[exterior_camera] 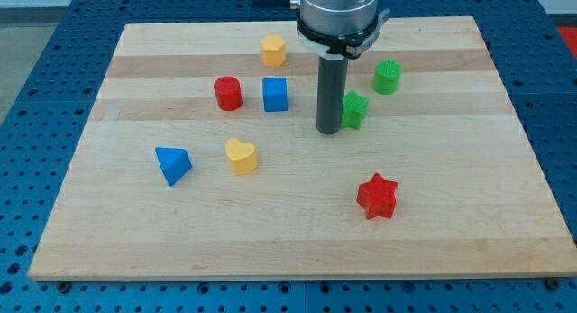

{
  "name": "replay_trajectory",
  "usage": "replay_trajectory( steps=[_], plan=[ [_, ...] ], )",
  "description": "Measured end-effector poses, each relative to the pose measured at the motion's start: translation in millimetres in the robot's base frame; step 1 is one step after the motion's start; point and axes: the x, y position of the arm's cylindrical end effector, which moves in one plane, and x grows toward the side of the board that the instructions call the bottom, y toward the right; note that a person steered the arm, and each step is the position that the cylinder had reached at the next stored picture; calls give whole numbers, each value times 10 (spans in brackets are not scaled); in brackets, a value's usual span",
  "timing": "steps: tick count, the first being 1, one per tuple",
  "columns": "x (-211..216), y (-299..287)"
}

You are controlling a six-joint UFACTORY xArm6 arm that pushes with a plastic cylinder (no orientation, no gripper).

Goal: Move the green star into the green circle

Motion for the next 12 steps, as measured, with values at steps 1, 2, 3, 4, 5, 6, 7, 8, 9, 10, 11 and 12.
replay_trajectory(
  steps=[1, 2, 3, 4, 5, 6, 7, 8, 9, 10, 11, 12],
  plan=[
    [0, 0],
    [-25, 58],
    [-81, 186],
    [-202, 303],
    [-351, 409],
    [-478, 506],
    [-570, 550],
    [-679, 625],
    [-781, 651],
    [-781, 651],
    [-686, 562],
    [-431, 364]
  ],
)
